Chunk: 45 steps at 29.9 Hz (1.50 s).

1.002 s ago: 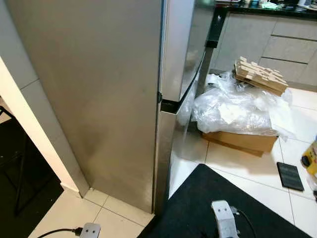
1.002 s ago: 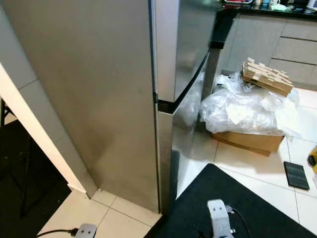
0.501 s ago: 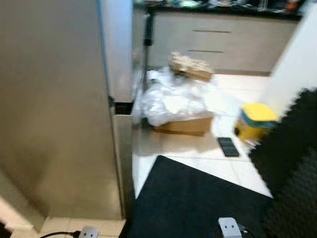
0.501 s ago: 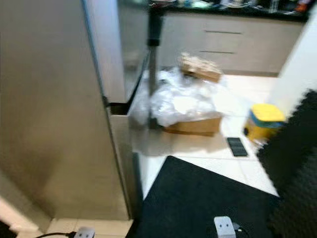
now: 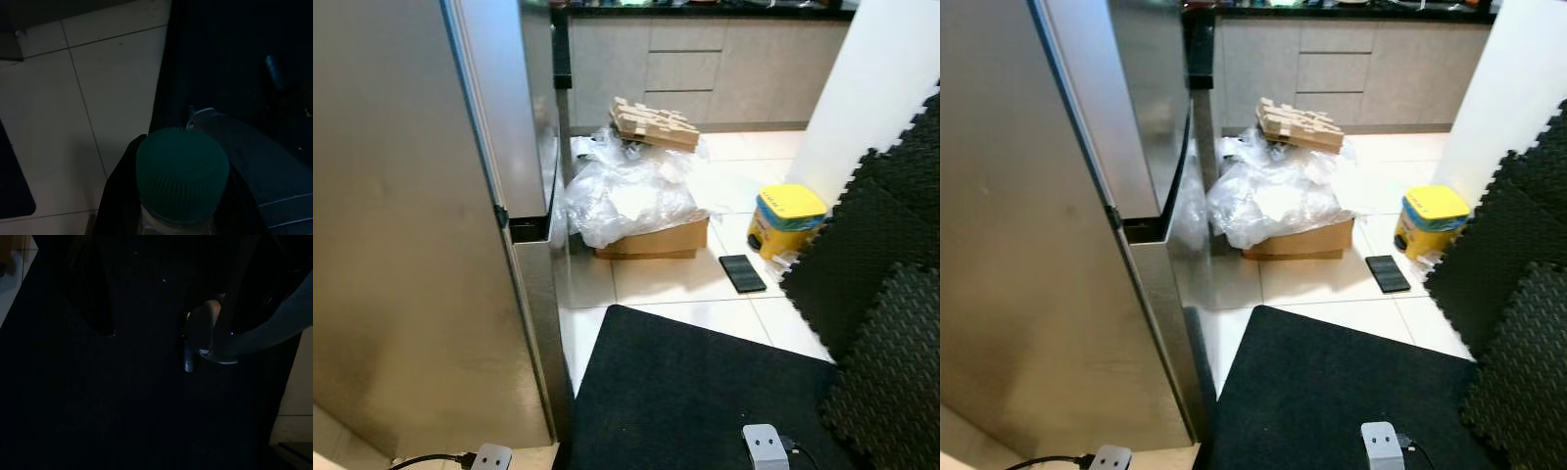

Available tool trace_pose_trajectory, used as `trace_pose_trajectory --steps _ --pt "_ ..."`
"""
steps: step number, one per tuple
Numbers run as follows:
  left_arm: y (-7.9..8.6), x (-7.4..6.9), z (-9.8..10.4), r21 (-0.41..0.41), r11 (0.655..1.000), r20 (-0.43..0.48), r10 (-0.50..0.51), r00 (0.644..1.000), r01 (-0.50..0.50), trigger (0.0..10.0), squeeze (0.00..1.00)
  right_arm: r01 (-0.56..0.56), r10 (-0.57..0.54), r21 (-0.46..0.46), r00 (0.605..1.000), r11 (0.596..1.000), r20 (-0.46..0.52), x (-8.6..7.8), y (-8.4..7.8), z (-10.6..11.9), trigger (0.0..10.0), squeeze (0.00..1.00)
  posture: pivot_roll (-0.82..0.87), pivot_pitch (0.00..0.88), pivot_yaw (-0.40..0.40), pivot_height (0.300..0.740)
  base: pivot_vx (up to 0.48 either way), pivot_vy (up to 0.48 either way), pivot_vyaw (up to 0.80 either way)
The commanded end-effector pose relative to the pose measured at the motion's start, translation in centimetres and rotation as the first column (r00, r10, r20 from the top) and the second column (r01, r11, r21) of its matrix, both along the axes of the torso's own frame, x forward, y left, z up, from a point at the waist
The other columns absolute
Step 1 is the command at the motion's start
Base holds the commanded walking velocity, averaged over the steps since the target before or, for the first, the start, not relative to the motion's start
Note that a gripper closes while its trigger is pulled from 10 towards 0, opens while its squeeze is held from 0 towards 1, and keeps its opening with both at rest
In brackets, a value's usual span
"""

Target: Restocking fridge

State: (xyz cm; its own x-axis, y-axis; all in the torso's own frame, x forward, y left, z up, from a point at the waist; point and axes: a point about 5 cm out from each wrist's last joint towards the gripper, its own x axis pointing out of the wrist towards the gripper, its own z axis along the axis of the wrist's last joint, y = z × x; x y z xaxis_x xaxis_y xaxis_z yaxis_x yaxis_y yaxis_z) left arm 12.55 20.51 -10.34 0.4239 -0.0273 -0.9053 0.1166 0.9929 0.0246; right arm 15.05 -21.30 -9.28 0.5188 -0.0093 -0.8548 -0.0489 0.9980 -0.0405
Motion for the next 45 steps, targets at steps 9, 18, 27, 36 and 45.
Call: trace_pose_trajectory --steps 9,18,27,36,45 --pt "-0.28 -0.47 -0.21 -0.001 1.000 -0.022 -0.014 1.000 0.014 10.0 0.00 -0.008 0.008 -0.003 1.000 1.000 -0.004 -0.03 -0.12 0.01 10.0 0.00 0.10 0.000 -0.003 0.740 0.000 0.000 0.00" --pt "-0.32 -0.52 -0.23 0.004 0.999 -0.028 -0.033 0.999 0.033 10.0 0.00 -0.010 0.010 0.001 1.000 1.000 0.001 0.11 0.03 0.04 10.0 0.00 0.10 0.000 -0.002 0.740 0.000 0.029 0.00" --pt "-0.42 -0.54 -0.25 0.004 0.999 -0.028 -0.038 0.999 0.038 10.0 0.00 -0.008 0.008 0.006 1.000 1.000 0.002 0.16 0.12 0.04 10.0 0.00 0.10 0.000 -0.002 0.740 0.000 0.263 0.00" --pt "-0.28 -0.66 -0.27 0.011 0.999 -0.030 -0.037 0.999 0.037 10.0 0.00 -0.009 0.009 0.010 1.000 1.000 0.005 0.26 0.27 0.06 10.0 0.00 0.10 0.000 -0.001 0.740 0.000 0.238 0.00" --pt "-0.38 -0.47 -0.20 0.006 0.998 -0.020 -0.055 0.998 0.056 10.0 0.00 -0.009 0.008 0.013 1.000 1.000 0.004 0.23 0.29 0.04 10.0 0.00 0.10 0.000 -0.001 0.740 0.000 0.000 0.00"
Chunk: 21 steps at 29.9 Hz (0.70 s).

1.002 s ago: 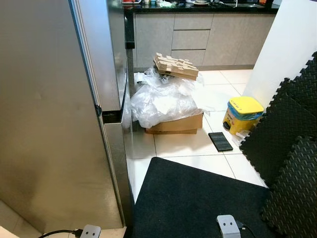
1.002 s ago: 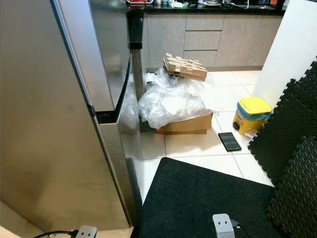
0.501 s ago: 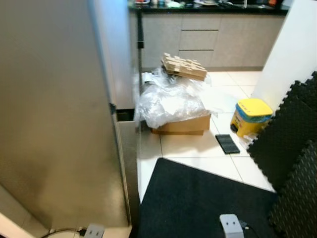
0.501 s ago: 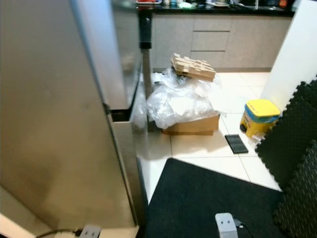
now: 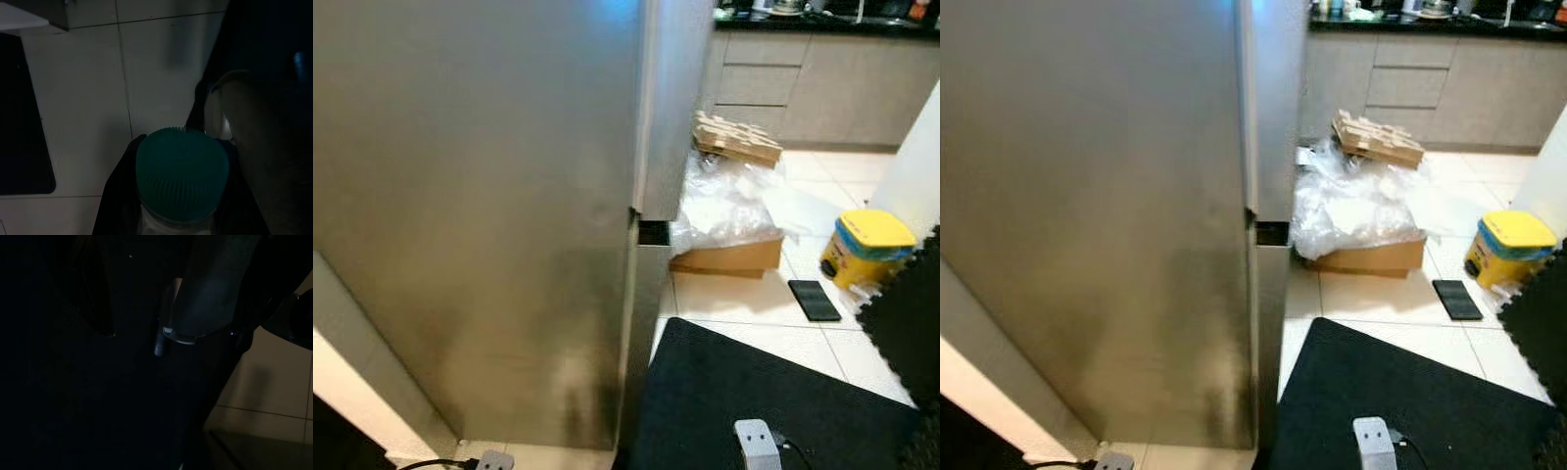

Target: Restocking fridge

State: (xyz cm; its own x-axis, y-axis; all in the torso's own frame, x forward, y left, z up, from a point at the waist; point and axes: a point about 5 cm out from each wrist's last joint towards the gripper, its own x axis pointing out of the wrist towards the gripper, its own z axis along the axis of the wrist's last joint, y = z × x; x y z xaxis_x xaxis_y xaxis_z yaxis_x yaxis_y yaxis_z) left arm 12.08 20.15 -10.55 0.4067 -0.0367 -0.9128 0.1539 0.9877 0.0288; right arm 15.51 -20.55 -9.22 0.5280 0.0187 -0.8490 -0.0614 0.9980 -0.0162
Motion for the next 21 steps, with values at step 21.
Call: trace_pose_trajectory --steps 21 --pt "0.0 0.2 0.1 0.005 1.000 0.007 -0.012 1.000 0.012 10.0 0.00 -0.002 0.001 0.015 0.998 1.000 0.061 1.0 -0.4 0.6 10.0 0.00 0.10 0.000 -0.001 0.740 0.000 -0.130 0.00"
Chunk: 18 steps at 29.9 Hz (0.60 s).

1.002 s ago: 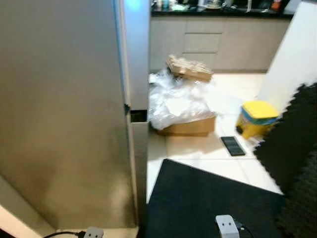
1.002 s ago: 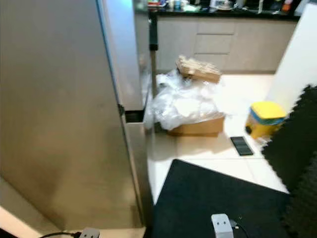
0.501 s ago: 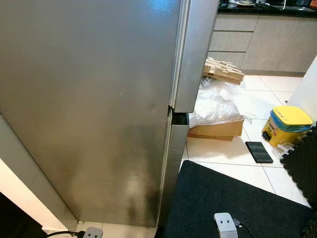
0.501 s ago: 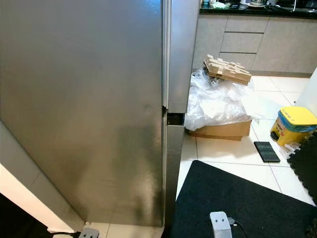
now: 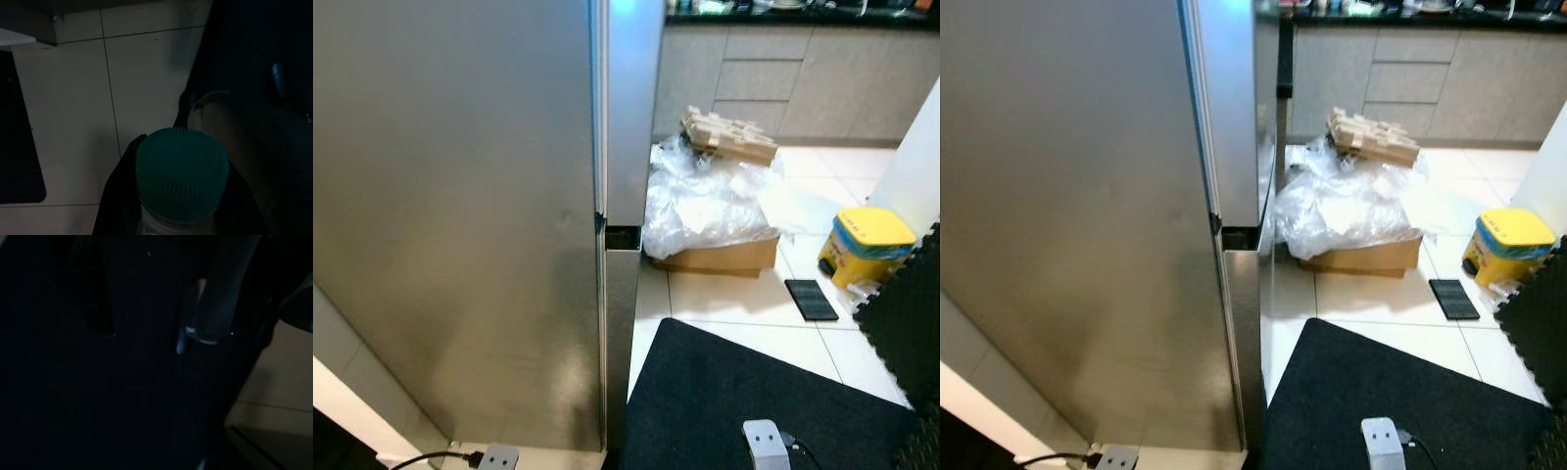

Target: Restocking fridge

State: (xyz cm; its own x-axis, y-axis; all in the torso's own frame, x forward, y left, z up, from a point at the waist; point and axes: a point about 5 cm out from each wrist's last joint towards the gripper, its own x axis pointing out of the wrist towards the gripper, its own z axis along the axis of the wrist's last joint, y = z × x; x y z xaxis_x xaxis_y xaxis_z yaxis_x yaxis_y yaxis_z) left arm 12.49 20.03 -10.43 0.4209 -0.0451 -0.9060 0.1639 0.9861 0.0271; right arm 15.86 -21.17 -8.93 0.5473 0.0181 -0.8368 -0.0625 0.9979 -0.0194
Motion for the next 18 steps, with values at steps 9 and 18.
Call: trace_pose_trajectory --steps 9,18 --pt "0.2 -0.2 0.0 0.016 1.000 -0.007 -0.006 1.000 0.006 10.0 0.00 -0.059 0.026 0.129 0.970 0.990 0.241 5.0 1.5 2.7 10.0 0.00 0.10 0.000 0.001 0.740 0.000 0.000 0.00" --pt "0.2 -0.1 0.0 0.018 1.000 -0.006 -0.018 1.000 0.018 10.0 0.00 -0.340 0.197 0.244 0.862 0.908 0.466 9.3 4.8 6.2 10.0 0.00 0.10 0.000 -0.002 0.740 0.000 0.000 0.00"
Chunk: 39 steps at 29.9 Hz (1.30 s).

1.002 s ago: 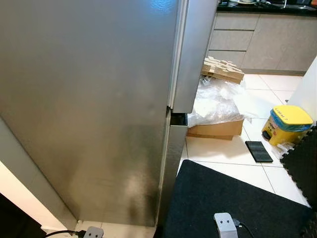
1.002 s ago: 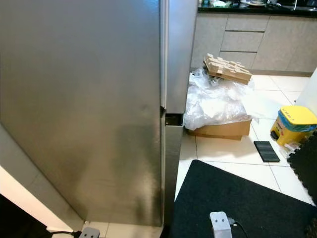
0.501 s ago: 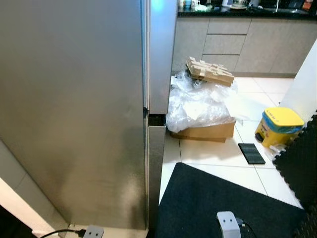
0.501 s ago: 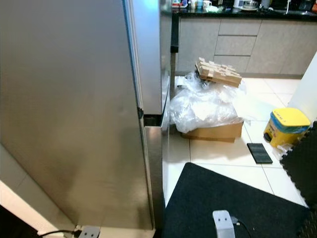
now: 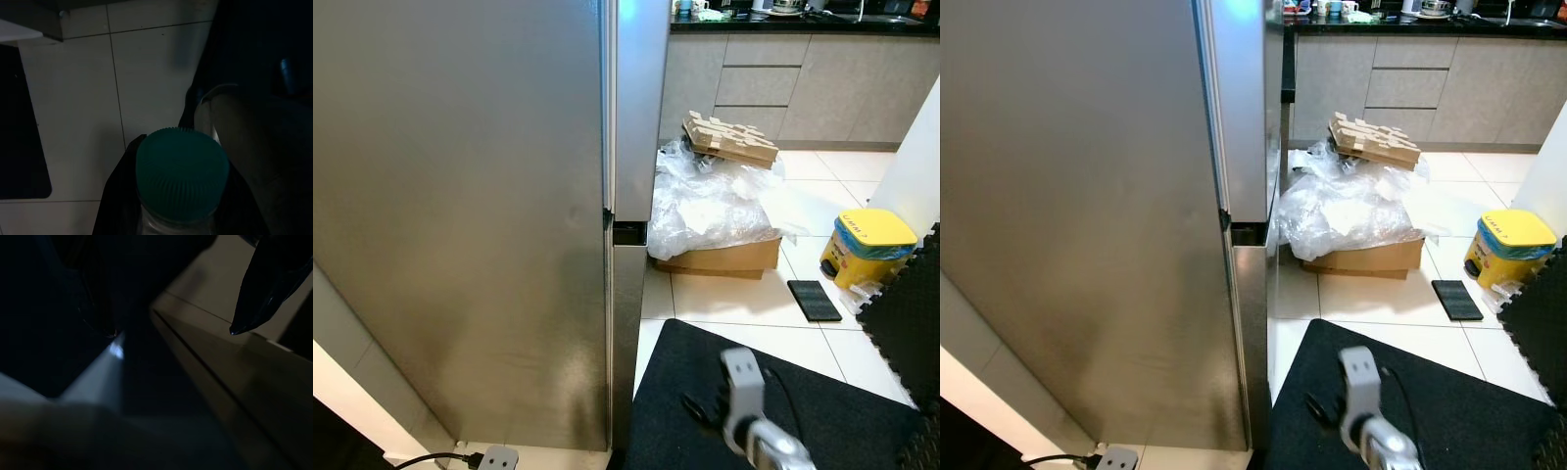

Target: Restocking fridge

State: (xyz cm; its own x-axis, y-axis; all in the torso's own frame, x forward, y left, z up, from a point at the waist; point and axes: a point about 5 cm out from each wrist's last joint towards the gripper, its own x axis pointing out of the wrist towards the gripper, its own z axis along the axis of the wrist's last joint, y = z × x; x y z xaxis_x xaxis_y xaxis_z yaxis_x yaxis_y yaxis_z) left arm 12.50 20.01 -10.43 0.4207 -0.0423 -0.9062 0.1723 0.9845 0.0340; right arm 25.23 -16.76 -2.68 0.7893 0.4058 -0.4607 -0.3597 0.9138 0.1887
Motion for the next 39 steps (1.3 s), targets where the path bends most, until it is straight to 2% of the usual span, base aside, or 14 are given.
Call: trace_pose_trajectory --steps 1,3,6,9,13,14,16,21,24,26,30,35,38,39 --pt "0.2 -0.1 0.0 0.011 1.000 -0.006 -0.010 1.000 0.010 10.0 0.00 -0.075 0.075 0.035 0.997 0.997 0.028 0.2 1.2 0.4 10.0 0.00 0.10 0.000 -0.002 0.740 0.000 0.000 0.00" --pt "0.2 -0.1 0.0 0.011 1.000 -0.006 -0.010 1.000 0.010 10.0 0.00 -0.075 0.075 0.035 0.997 0.997 0.028 0.2 1.2 0.4 10.0 0.00 0.10 0.000 -0.002 0.740 0.000 0.000 0.00" --pt "0.2 -0.2 0.0 0.009 1.000 -0.007 -0.012 1.000 0.012 10.0 0.00 -0.216 0.206 0.080 0.972 0.973 0.112 1.0 3.7 1.6 10.0 0.00 0.10 0.000 -0.001 0.740 0.000 0.000 0.00" --pt "0.2 -0.2 0.0 0.009 1.000 -0.008 -0.014 1.000 0.014 10.0 0.00 -0.238 0.223 0.083 0.961 0.968 0.161 1.6 4.5 2.4 10.0 0.00 0.09 0.000 0.003 0.740 0.000 0.000 0.00" --pt "0.2 -0.2 -0.1 0.009 1.000 -0.009 -0.015 1.000 0.016 10.0 0.00 -0.239 0.221 0.070 0.953 0.968 0.206 2.3 4.9 3.2 10.0 0.00 0.09 0.000 0.003 0.740 0.000 0.000 0.00" --pt "0.1 -0.3 -0.1 0.009 1.000 -0.010 -0.016 1.000 0.016 10.0 0.00 -0.228 0.208 0.048 0.943 0.973 0.261 3.2 5.2 4.3 10.0 0.00 0.09 0.000 0.002 0.740 0.000 0.000 0.00" --pt "0.1 -0.3 -0.1 0.010 1.000 -0.011 -0.016 1.000 0.016 10.0 0.00 -0.207 0.190 0.021 0.931 0.978 0.313 4.2 5.5 5.3 10.0 0.00 0.09 0.000 0.001 0.740 0.000 0.000 0.00" --pt "0.1 -0.3 -0.1 0.010 1.000 -0.011 -0.015 1.000 0.015 10.0 0.00 -0.212 0.192 0.015 0.913 0.977 0.360 4.9 6.1 6.5 10.0 0.00 0.09 0.000 0.001 0.740 0.000 0.000 0.00" --pt "0.1 -0.4 -0.1 0.008 1.000 -0.011 -0.014 1.000 0.014 10.0 0.00 -0.239 0.208 0.027 0.891 0.971 0.404 5.4 6.9 7.6 10.0 0.00 0.09 0.000 -0.001 0.740 0.000 0.000 0.00" --pt "0.0 -0.4 -0.1 0.007 1.000 -0.012 -0.015 1.000 0.015 10.0 0.00 -0.274 0.222 0.046 0.858 0.961 0.462 5.9 7.8 9.1 10.0 0.00 0.09 0.000 -0.002 0.740 0.000 0.000 0.00" --pt "0.0 -0.5 -0.2 0.007 1.000 -0.015 -0.016 1.000 0.016 10.0 0.00 -0.283 0.222 0.044 0.831 0.958 0.509 6.4 8.4 10.4 10.0 0.00 0.09 0.000 -0.004 0.740 0.000 0.000 0.00" --pt "0.0 -0.6 -0.2 0.007 1.000 -0.017 -0.015 1.000 0.015 10.0 0.00 -0.255 0.202 0.018 0.807 0.967 0.555 7.2 8.6 12.0 10.0 0.00 0.09 0.000 -0.006 0.740 0.000 0.000 0.00" --pt "-0.1 -0.6 -0.2 0.007 1.000 -0.019 -0.014 1.000 0.014 10.0 0.00 -0.170 0.131 0.010 0.794 0.985 0.594 8.4 8.5 14.1 10.0 0.00 0.09 0.000 -0.007 0.740 0.000 0.000 0.00" --pt "-0.1 -0.6 -0.2 0.007 1.000 -0.019 -0.014 1.000 0.014 10.0 0.00 -0.170 0.131 0.010 0.794 0.985 0.594 8.4 8.5 14.1 10.0 0.00 0.09 0.000 -0.007 0.740 0.000 0.000 0.00"
